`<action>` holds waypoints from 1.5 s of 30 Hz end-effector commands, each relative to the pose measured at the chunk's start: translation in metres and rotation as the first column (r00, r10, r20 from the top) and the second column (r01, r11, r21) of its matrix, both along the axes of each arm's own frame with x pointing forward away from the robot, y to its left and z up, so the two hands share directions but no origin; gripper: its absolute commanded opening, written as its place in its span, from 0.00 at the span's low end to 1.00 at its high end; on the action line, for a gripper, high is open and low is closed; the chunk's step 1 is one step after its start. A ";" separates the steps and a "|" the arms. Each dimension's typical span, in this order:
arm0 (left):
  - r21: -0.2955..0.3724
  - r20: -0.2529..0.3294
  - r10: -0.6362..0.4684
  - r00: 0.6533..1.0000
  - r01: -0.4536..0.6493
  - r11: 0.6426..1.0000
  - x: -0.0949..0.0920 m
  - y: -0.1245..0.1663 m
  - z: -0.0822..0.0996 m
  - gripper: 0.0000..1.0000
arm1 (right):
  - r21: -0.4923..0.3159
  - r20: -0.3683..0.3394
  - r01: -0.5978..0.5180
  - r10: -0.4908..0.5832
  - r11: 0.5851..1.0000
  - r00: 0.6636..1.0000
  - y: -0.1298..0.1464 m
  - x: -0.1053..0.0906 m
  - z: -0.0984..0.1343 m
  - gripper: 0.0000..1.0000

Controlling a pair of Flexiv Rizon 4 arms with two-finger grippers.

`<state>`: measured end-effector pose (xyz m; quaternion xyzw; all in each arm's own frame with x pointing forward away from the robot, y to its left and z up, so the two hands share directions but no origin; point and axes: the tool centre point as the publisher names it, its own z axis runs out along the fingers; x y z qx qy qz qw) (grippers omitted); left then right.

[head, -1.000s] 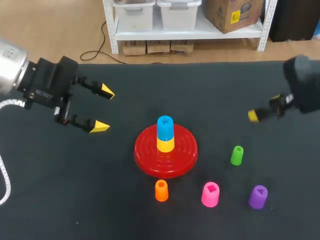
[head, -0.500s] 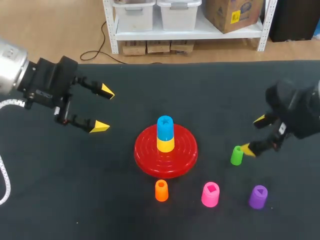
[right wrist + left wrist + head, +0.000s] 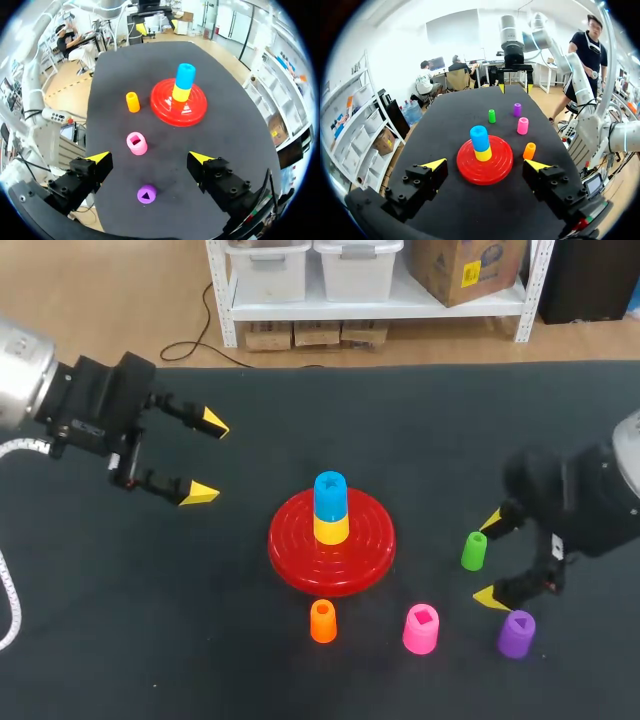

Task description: Pick up and stack the cylinders on the red base in this order: pink,purple,orange,green

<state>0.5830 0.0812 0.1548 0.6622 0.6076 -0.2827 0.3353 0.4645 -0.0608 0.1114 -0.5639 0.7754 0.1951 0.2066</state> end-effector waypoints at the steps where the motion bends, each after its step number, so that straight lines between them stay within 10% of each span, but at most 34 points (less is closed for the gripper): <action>1: -0.004 0.003 -0.001 1.000 0.001 1.000 0.000 0.001 -0.001 1.00 | 0.088 -0.071 0.039 -0.033 0.995 0.997 -0.008 0.001 0.006 1.00; 24: -0.004 0.003 -0.001 1.000 0.001 1.000 0.000 0.001 -0.001 1.00 | 0.059 0.008 -0.037 0.037 0.998 0.999 0.019 -0.004 0.013 1.00; 38: -0.004 0.003 -0.001 1.000 0.001 1.000 0.000 0.001 -0.001 1.00 | -0.367 0.114 -0.181 0.237 0.913 0.965 0.052 -0.049 -0.035 1.00; 45: -0.004 0.003 -0.001 1.000 0.001 1.000 0.000 0.001 -0.001 1.00 | -0.418 0.091 -0.136 0.191 0.898 0.977 0.052 -0.044 -0.051 1.00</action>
